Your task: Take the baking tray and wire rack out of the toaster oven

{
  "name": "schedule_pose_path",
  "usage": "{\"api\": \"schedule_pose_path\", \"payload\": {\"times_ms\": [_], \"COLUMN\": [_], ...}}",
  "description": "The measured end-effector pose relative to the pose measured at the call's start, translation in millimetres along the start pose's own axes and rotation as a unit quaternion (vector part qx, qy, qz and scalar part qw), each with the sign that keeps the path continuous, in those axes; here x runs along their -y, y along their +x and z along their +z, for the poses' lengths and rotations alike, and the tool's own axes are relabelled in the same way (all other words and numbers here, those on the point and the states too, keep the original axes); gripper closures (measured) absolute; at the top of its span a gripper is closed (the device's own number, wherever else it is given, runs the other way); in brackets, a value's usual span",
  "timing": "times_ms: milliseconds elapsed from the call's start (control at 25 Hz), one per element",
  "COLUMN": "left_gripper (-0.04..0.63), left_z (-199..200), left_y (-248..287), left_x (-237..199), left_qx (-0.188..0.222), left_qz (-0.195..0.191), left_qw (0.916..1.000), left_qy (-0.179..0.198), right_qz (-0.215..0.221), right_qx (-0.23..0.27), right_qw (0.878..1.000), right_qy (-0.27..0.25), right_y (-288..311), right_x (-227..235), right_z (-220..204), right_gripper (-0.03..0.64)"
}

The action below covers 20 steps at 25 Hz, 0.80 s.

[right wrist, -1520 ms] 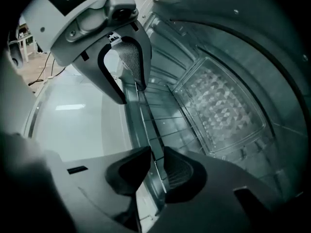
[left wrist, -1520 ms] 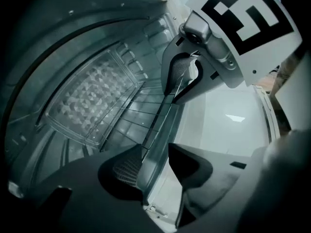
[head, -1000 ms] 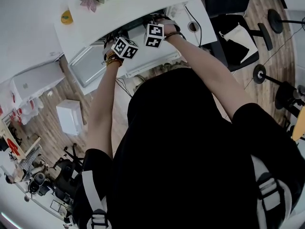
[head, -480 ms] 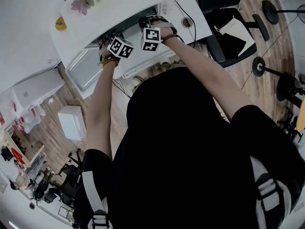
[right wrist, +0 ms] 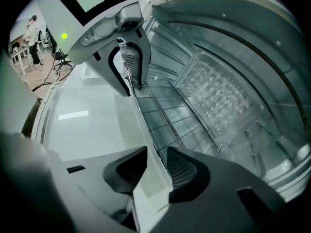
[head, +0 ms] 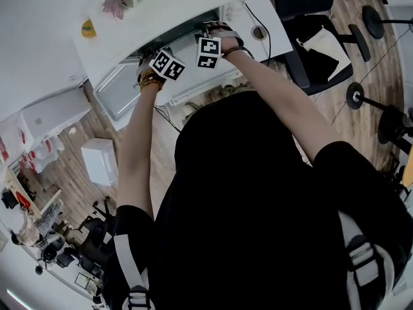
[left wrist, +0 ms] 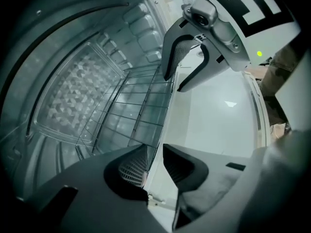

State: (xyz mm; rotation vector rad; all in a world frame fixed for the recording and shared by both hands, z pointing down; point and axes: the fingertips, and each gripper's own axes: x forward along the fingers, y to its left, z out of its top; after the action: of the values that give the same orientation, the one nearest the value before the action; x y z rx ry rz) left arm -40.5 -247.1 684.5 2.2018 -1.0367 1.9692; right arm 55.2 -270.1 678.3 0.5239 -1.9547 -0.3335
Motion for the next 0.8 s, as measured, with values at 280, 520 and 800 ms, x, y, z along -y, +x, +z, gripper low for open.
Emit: {"api": "schedule_pose_path", "payload": {"times_ms": [280, 520, 800], "left_gripper": [0.489, 0.541, 0.558], "left_z": [-2.2, -9.4, -12.5], "left_y": [1.5, 7.8, -3.3], "left_x": [1.8, 2.6, 23.0], "left_qx": [-0.016, -0.035, -0.010], "left_qz": [-0.009, 0.043, 0.023], "left_qw": [0.9997, 0.9931, 0.9943], "left_qy": [0.019, 0.104, 0.103], "right_qz": [0.024, 0.056, 0.068], "right_qx": [-0.035, -0.020, -0.015], "right_qw": [0.998, 0.998, 0.997], "right_qy": [-0.044, -0.030, -0.022], "right_y": [8.0, -0.6, -13.5], "right_x": [0.5, -7.8, -26.1], "right_z": [-6.4, -4.0, -9.0], "right_gripper": [0.560, 0.571, 0.571]}}
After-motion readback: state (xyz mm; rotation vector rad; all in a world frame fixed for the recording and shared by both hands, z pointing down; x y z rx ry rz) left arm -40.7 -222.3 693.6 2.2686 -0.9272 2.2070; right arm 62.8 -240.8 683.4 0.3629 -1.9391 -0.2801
